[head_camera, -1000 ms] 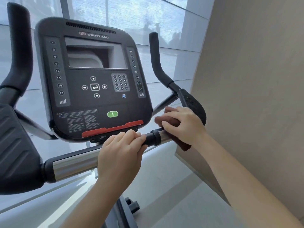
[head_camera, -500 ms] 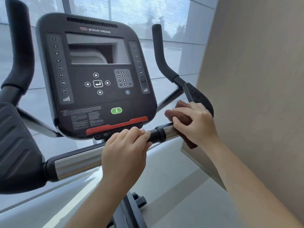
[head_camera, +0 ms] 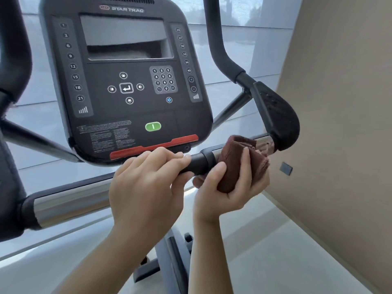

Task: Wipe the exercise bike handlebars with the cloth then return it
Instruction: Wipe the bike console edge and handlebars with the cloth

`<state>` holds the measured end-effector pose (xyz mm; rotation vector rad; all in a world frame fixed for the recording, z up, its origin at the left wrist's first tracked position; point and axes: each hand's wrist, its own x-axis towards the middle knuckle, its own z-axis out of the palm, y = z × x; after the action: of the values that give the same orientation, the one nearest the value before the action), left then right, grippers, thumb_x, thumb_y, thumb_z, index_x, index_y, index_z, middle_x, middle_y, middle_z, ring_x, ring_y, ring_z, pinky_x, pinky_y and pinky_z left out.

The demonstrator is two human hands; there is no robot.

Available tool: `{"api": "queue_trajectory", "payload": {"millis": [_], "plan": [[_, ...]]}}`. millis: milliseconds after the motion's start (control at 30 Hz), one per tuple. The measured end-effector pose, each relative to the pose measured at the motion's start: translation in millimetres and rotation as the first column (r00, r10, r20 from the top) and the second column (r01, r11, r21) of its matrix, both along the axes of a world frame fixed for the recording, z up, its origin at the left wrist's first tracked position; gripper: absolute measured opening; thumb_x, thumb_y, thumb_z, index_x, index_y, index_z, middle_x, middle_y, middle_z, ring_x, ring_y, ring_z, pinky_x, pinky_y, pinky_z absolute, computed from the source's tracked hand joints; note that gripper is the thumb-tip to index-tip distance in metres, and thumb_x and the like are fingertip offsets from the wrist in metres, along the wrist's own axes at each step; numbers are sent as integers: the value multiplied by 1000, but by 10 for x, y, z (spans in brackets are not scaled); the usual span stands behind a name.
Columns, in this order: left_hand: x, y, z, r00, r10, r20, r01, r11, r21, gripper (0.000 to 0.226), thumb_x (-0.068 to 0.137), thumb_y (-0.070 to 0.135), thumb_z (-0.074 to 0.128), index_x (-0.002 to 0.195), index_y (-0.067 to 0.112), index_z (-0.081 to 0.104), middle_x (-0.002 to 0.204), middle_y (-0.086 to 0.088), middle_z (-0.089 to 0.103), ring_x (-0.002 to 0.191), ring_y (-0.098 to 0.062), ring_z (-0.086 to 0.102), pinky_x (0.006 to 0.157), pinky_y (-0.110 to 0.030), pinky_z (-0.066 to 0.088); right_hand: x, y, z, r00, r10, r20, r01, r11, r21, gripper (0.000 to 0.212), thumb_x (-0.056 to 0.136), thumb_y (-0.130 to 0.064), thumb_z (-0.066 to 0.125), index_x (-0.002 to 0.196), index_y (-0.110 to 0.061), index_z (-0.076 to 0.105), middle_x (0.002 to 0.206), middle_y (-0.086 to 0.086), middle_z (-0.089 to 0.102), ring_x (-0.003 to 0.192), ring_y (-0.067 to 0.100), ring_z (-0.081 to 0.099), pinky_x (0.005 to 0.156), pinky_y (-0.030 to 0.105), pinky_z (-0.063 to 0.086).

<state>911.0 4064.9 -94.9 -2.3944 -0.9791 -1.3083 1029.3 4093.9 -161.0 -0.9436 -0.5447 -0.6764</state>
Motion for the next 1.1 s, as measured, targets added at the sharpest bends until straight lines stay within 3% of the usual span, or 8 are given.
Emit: {"api": "queue_trajectory", "payload": {"millis": [100,267,467,633,800,900,1000,1100], "plan": [[5,2,7,1000,-4,-9,4,1000,-5,14,78,24,64,87,18,73,80,5,70,67,-24,63,62,-28,35,337,43,-44,992,-91,91,84,993,80,31,81,-22,54,108,-8,59,111,18,52,107,39,50,81,58,50],[17,13,-8,1000,0,-7,0,1000,9,13,79,24,64,88,19,73,79,7,69,66,-22,62,62,-25,32,594,106,58,991,-84,-105,106,969,225,33,82,-13,52,113,-1,56,113,22,45,112,24,51,91,42,48],[9,17,-19,1000,1,-1,-1,999,44,12,81,23,62,87,18,72,80,6,69,68,-22,63,63,-25,34,-156,207,30,972,4,-235,61,962,266,36,79,-16,56,114,-8,61,122,3,48,116,26,51,90,46,49],[7,23,-13,1000,-7,-13,8,999,46,13,82,23,62,88,17,72,80,5,69,66,-24,63,61,-29,36,199,102,23,993,-22,-118,47,976,213,37,76,-9,56,113,-7,61,117,9,46,118,18,49,93,37,47],[10,19,-8,1000,-15,-10,16,999,40,13,80,21,63,87,16,73,78,4,69,62,-24,61,60,-28,33,646,-18,124,980,-15,-196,53,981,187,38,80,-10,57,118,-12,54,116,10,44,114,27,49,93,31,47],[-1,19,-7,1000,-19,-17,20,999,32,13,80,20,63,87,15,73,78,3,69,62,-25,61,60,-30,34,401,-63,153,968,40,-249,0,987,159,39,80,-14,60,119,-17,55,119,0,44,119,16,47,95,26,45],[-14,3,9,999,-32,-24,31,999,-14,13,78,20,64,86,14,73,77,1,69,64,-25,61,61,-30,34,63,-112,149,962,75,-261,-53,995,89,39,79,-17,61,118,-18,57,122,-8,42,121,10,44,95,33,48],[-34,-45,69,998,-63,7,63,990,-123,13,77,22,64,84,16,72,75,2,68,65,-23,61,60,-29,37,-312,-179,146,968,115,-222,-123,992,-21,38,78,-18,61,116,-17,60,122,5,47,118,22,48,87,45,53]]}}
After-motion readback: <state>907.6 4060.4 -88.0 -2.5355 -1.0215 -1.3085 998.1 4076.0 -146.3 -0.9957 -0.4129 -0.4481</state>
